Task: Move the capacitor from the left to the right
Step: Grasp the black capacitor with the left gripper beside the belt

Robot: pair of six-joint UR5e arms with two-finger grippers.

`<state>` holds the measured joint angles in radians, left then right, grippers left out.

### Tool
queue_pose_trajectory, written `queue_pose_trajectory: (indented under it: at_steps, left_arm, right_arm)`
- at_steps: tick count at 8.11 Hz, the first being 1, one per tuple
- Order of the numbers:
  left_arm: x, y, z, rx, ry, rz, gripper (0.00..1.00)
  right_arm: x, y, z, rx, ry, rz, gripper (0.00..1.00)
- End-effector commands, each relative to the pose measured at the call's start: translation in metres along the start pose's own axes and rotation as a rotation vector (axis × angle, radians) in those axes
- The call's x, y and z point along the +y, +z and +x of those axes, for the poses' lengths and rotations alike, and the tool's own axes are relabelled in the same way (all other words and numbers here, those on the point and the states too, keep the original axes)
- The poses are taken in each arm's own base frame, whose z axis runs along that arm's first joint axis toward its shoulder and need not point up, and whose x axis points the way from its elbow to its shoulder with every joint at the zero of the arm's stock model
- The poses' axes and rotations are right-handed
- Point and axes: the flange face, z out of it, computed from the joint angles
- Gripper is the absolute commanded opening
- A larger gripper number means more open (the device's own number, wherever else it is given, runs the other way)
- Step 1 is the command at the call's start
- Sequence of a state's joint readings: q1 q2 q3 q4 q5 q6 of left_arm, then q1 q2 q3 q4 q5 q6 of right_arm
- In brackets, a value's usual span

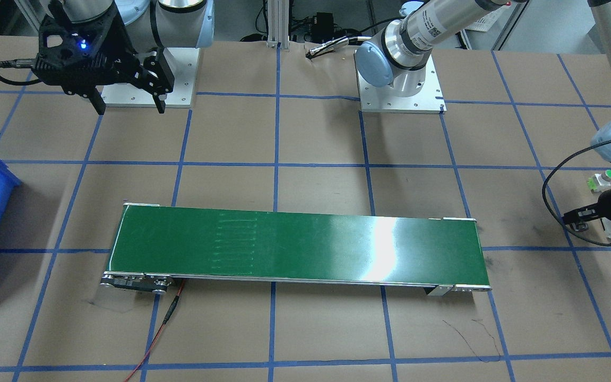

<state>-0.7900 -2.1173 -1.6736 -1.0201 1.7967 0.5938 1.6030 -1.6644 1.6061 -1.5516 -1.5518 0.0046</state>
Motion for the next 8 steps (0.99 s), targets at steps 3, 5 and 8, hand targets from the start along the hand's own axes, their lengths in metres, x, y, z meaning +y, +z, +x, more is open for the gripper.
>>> queue_pose_trajectory:
  at_steps: [3, 5, 8]
  left_arm:
    - [-0.001, 0.004, 0.000, 0.002, 0.003, -0.005, 0.07]
    - [0.002, -0.001, -0.005, -0.046, 0.118, -0.033, 0.00]
    - [0.030, -0.110, 0.006, -0.112, 0.166, 0.116, 0.00]
  right_arm:
    - [0.000, 0.000, 0.000, 0.004, -0.014, 0.001, 1.00]
    - [0.000, 0.000, 0.001, 0.007, -0.018, 0.001, 1.00]
    - [0.000, -0.001, 0.001, 0.010, -0.018, 0.002, 1.00]
